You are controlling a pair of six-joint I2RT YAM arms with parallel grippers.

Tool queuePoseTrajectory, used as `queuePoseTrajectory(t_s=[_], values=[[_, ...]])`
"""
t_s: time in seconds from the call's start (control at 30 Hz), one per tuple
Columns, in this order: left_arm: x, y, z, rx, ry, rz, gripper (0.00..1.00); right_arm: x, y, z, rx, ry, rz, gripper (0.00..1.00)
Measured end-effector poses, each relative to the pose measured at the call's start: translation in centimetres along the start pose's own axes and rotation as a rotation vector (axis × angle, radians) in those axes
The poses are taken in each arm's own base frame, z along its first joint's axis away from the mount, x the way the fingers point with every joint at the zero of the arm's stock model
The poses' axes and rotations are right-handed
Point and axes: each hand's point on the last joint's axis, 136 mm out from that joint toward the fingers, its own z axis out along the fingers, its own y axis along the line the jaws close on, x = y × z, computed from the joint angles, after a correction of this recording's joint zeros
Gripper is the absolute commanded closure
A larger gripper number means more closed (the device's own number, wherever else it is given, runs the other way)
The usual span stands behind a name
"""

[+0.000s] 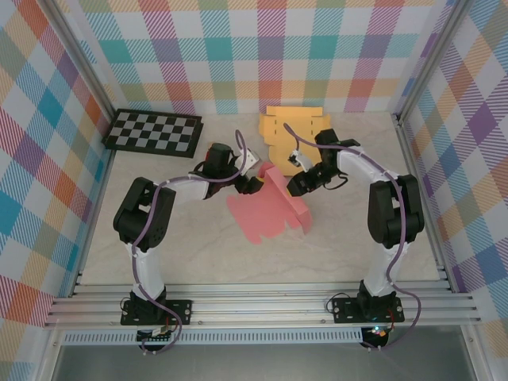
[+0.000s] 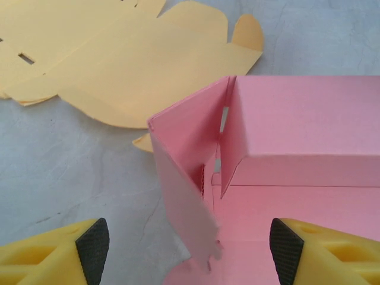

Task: Fold the paper box

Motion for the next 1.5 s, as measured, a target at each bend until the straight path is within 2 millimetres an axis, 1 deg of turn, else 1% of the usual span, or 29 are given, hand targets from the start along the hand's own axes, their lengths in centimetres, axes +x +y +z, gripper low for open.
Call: queuePoseTrajectory(t_s=[0.1, 0.17, 0.23, 0.33, 0.4, 0.5, 0.53, 0.57, 0.7, 0.73, 0.83, 0.9, 0.97, 1.03, 1.13, 1.23, 1.3, 1.4, 1.5], values=[[0.0, 0.0, 0.1, 0.007, 0.015, 0.014, 0.28, -0.1, 0.4, 0.3, 0.012, 0.020, -0.030, 0.55], [0.3, -0.1, 0.1, 0.013, 0.029, 0.010, 0.34, -0.3, 0.4, 0.3, 0.022, 0.029, -0.038, 0.53], [0.7, -0.3, 0.1, 0.017, 0.043, -0.007, 0.46, -0.2, 0.4, 0.5, 0.030, 0.038, -0.040, 0.53], [1.3, -0.6, 0.1, 0.011, 0.058, -0.042, 0.70, -0.2, 0.1, 0.5, 0.041, 0.042, -0.037, 0.54], [2.1, -1.1, -0.1, 0.000, 0.075, -0.062, 0.79, -0.2, 0.0, 0.4, 0.051, 0.044, -0.036, 0.53], [3.1, -2.3, -0.2, -0.019, 0.100, -0.085, 0.93, -0.2, -0.2, 0.4, 0.062, 0.047, -0.035, 0.50], [3.2, -2.6, -0.2, -0.029, 0.104, -0.090, 0.98, -0.2, -0.2, 0.4, 0.067, 0.048, -0.035, 0.49], [3.2, -2.9, -0.3, -0.044, 0.105, -0.097, 1.00, -0.2, -0.3, 0.4, 0.072, 0.049, -0.033, 0.48], [2.6, -2.9, -1.2, -0.126, 0.088, -0.139, 1.00, -0.1, -0.7, 0.3, 0.093, 0.053, -0.018, 0.42], [2.4, -2.8, -1.5, -0.151, 0.080, -0.152, 0.99, -0.1, -0.8, 0.2, 0.101, 0.053, -0.016, 0.42], [2.0, -2.2, -3.2, -0.221, 0.065, -0.198, 0.94, -0.3, -0.7, -0.1, 0.115, 0.047, -0.010, 0.41], [1.6, -1.7, -4.5, -0.260, 0.048, -0.221, 0.88, -0.5, -0.5, -0.6, 0.124, 0.035, -0.012, 0.41], [0.9, -0.9, -5.7, -0.294, 0.025, -0.238, 0.85, -0.8, -0.3, -1.1, 0.136, 0.022, -0.017, 0.41], [0.2, 0.5, -7.0, -0.339, -0.005, -0.266, 0.84, -1.0, -0.1, -1.6, 0.147, 0.011, -0.020, 0.38], [-0.5, 2.1, -8.5, -0.393, -0.037, -0.314, 0.82, -1.2, 0.2, -2.1, 0.168, 0.001, -0.011, 0.36], [-0.8, 2.7, -9.5, -0.430, -0.055, -0.360, 0.81, -1.4, 0.7, -2.7, 0.213, -0.004, -0.007, 0.35], [-0.6, 2.8, -10.0, -0.448, -0.048, -0.398, 0.80, -1.5, 1.0, -3.2, 0.244, -0.007, 0.001, 0.36], [0.4, 2.9, -10.9, -0.490, -0.003, -0.483, 0.80, -1.7, 1.2, -4.4, 0.313, -0.004, 0.045, 0.42], [1.2, 2.9, -11.5, -0.517, 0.037, -0.560, 0.80, -1.6, 0.9, -5.9, 0.388, -0.018, 0.101, 0.42]])
